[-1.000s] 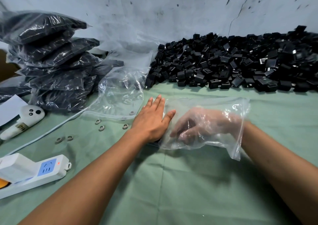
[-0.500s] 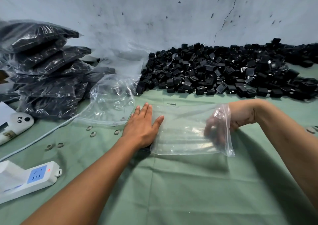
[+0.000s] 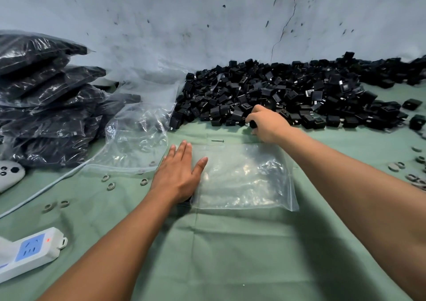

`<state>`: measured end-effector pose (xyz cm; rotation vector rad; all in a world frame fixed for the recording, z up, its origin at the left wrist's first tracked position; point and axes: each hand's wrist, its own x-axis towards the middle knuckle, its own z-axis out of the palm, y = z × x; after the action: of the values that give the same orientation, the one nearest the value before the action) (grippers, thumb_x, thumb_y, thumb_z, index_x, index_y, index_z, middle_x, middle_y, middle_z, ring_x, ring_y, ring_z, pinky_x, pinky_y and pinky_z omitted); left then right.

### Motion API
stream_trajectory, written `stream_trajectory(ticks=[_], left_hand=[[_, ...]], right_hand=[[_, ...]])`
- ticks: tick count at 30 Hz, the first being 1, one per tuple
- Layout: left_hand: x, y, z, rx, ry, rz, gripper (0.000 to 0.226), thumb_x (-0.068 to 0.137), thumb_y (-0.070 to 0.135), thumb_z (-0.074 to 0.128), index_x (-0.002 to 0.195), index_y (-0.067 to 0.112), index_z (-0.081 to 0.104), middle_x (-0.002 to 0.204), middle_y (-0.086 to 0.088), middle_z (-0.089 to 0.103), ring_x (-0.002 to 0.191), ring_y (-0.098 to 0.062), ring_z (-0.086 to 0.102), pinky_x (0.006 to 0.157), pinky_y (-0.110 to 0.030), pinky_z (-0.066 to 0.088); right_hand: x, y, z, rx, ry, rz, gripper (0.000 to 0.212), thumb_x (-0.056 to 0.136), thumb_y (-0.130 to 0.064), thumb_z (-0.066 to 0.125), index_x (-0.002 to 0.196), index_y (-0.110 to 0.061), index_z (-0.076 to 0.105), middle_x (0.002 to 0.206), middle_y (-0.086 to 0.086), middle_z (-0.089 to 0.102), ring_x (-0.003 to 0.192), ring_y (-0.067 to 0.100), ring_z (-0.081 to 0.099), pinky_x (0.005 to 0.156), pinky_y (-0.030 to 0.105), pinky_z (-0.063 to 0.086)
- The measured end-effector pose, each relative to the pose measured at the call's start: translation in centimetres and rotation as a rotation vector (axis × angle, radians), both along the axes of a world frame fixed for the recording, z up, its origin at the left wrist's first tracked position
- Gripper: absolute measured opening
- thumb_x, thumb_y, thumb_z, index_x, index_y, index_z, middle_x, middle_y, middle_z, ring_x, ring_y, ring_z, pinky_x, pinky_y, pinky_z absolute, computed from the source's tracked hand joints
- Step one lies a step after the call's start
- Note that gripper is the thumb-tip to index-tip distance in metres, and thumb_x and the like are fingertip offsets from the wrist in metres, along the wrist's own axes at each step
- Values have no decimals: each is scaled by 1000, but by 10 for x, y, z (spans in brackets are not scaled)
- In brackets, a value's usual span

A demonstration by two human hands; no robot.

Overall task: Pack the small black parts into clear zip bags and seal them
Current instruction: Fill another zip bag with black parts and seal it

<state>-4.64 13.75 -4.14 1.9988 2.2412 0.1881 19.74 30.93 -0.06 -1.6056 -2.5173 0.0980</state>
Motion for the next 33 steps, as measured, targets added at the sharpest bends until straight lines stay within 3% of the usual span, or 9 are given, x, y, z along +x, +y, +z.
stream_trajectory(ticks=[3, 6, 11, 15, 20, 23, 26, 29, 33], left_hand=[[0, 0, -1, 11, -1, 0, 99, 85, 79, -6, 165, 20, -2, 172, 4, -7, 159, -18, -8, 130, -39, 1], [0, 0, 0, 8, 5, 2, 98, 86, 78, -5, 165, 20, -2, 172, 4, -7, 159, -18, -7, 130, -40, 1], [0, 0, 0, 14, 3, 3, 98, 86, 78, -5, 165, 20, -1, 172, 4, -6, 159, -18, -6, 130, -41, 3], [0, 0, 1, 17, 4, -4, 101, 84, 79, -6, 165, 19, 0, 172, 1, -5, 159, -19, -4, 130, -42, 3], [1, -1, 3, 8, 2, -5, 95, 90, 75, -1, 165, 18, 0, 173, 0, -5, 159, -20, -4, 130, -42, 4], [2, -1, 3, 3, 6, -2, 88, 96, 72, 3, 165, 18, -1, 172, 1, -6, 159, -19, -5, 130, -42, 4], [3, -2, 5, -4, 4, -4, 86, 97, 71, 4, 165, 18, -1, 172, 1, -7, 159, -20, -5, 130, -41, 3], [4, -3, 6, -5, -7, -4, 87, 96, 72, 3, 165, 18, -1, 172, 1, -6, 159, -19, -5, 130, -42, 3], [2, -4, 4, 11, -19, -10, 94, 91, 76, -3, 165, 18, -1, 172, 1, -6, 159, -20, -4, 130, -43, 5]], right_hand=[[0, 2, -7, 31, -16, -98, 35, 94, -6, 68, 128, -11, 62, 128, 12, 43, 95, 39, 61, 89, 49, 55], [5, -2, -6, -21, 37, -257, 21, 93, -16, 73, 111, -6, 69, 133, 18, 40, 98, 43, 61, 93, 46, 54], [41, -23, -10, 31, 431, -419, 11, 87, -21, 80, 86, -15, 71, 114, 9, 65, 107, 28, 62, 89, 37, 51], [76, -62, -20, 0, 837, -520, 25, 82, -25, 82, 101, -21, 66, 96, -1, 67, 91, 18, 65, 78, 32, 53], [107, -122, -15, -401, 1008, -149, 25, 77, -22, 89, 100, -20, 80, 89, 4, 77, 66, 12, 72, 55, 16, 50], [106, -139, -12, -648, 923, 62, 26, 77, -21, 87, 101, -16, 81, 97, 8, 79, 83, 18, 74, 75, 28, 61], [88, -142, -14, -645, 813, 217, 14, 88, -5, 78, 97, -16, 81, 96, 2, 77, 88, 14, 72, 82, 28, 58], [67, -143, -10, -588, 778, 318, 22, 88, -2, 74, 88, -23, 81, 105, -2, 72, 94, 12, 69, 83, 25, 54], [39, -131, -5, -603, 748, 339, 28, 86, 12, 70, 97, -12, 81, 108, 1, 74, 98, 18, 72, 82, 28, 59]])
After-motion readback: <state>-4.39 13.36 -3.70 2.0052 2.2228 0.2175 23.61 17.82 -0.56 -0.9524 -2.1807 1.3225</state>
